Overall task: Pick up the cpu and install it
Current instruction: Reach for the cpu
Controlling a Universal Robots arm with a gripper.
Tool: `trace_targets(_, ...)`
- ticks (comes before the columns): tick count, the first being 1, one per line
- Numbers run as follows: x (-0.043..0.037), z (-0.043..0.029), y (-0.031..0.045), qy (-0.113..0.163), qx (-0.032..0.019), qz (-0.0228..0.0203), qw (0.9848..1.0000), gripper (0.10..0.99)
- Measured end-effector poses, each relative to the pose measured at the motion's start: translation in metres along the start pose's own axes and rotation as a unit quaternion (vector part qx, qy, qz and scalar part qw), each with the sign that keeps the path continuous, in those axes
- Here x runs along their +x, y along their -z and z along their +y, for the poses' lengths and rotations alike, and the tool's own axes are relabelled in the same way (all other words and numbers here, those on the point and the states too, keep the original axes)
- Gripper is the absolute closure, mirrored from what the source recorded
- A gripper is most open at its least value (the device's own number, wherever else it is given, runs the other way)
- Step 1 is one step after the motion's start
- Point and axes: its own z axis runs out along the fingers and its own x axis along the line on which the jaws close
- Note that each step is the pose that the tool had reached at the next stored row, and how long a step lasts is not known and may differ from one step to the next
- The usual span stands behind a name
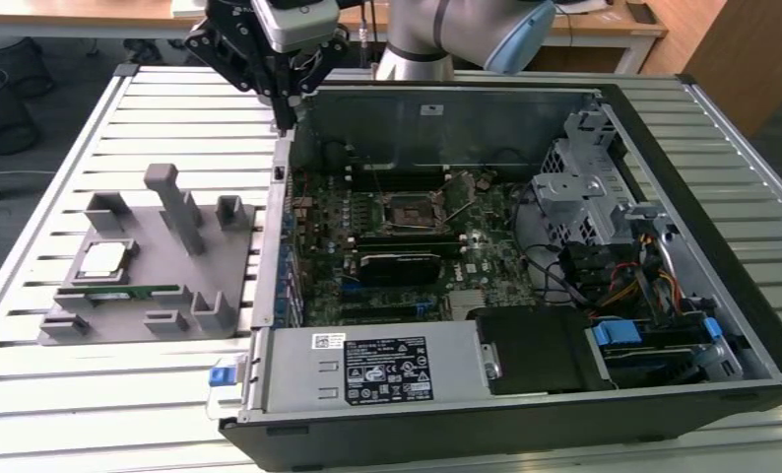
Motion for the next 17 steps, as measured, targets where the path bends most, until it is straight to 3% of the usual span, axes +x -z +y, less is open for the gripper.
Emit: trace_targets(17, 0.007, -0.0006, 0.0, 0.0, 0.0, 0.0, 1.0, 0.98)
